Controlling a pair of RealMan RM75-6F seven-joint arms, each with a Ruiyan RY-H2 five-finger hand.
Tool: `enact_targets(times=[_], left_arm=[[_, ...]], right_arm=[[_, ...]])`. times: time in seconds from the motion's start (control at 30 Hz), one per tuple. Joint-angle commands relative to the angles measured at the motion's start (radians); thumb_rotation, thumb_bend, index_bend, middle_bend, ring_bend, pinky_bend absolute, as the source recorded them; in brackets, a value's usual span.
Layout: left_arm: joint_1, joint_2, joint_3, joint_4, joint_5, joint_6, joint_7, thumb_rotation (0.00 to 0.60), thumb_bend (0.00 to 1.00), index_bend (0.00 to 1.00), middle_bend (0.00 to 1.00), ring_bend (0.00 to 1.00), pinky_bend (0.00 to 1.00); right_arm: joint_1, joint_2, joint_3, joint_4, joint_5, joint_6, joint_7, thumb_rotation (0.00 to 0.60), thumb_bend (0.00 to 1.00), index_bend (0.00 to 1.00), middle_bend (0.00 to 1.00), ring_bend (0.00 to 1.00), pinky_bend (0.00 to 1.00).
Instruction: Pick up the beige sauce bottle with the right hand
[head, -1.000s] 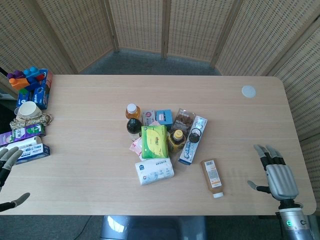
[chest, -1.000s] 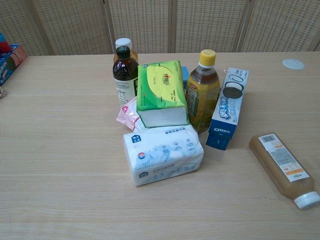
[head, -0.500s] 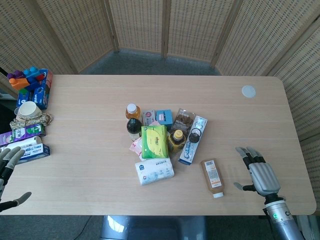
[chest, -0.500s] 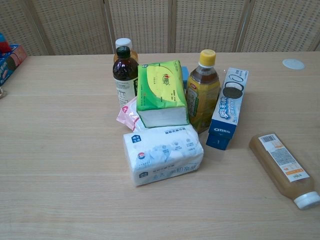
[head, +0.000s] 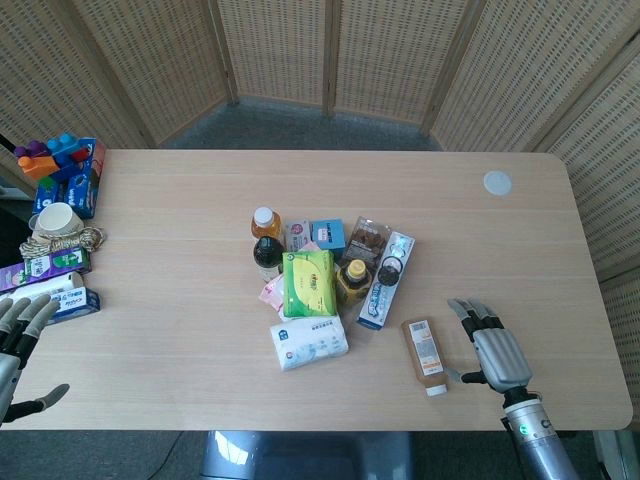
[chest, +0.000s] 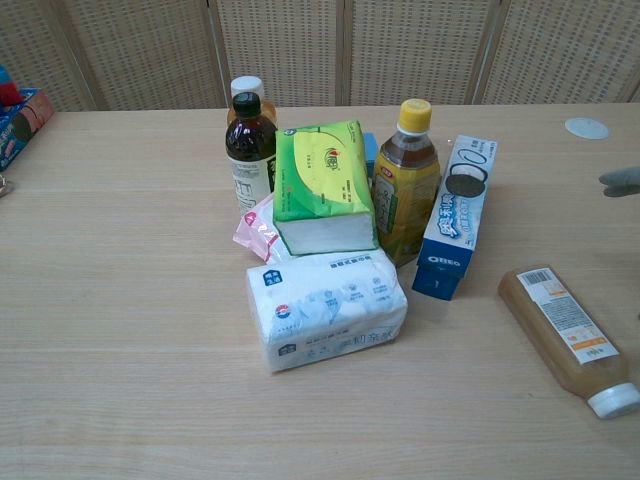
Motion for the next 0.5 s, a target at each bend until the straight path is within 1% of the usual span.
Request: enact_targets(times=[0.03, 0.27, 0.5], left_arm=[[-0.001, -0.003, 0.000, -0.001, -0.003, -0.005, 0.006, 0.600, 0.00, 0.00, 0.00, 0.00, 0.00], [-0.005, -0.011, -0.001, -0.002, -0.013, -0.018, 0.025, 0.600, 0.00, 0.00, 0.00, 0.00, 0.00], [-0.009, -0.019, -0.003, -0.004, -0.020, -0.029, 0.040, 0.600, 0.00, 0.00, 0.00, 0.00, 0.00]], right_arm=[[0.009, -0.041, 0.006, 0.046, 0.004, -0.006, 0.007, 0.600, 0.00, 0.00, 0.00, 0.00, 0.00], [0.026, -0.114, 0.004, 0.155, 0.007, -0.028, 0.024, 0.600, 0.00, 0.00, 0.00, 0.00, 0.00], [0.029, -0.129, -0.003, 0.171, 0.004, -0.029, 0.036, 0.600, 0.00, 0.00, 0.00, 0.00, 0.00]])
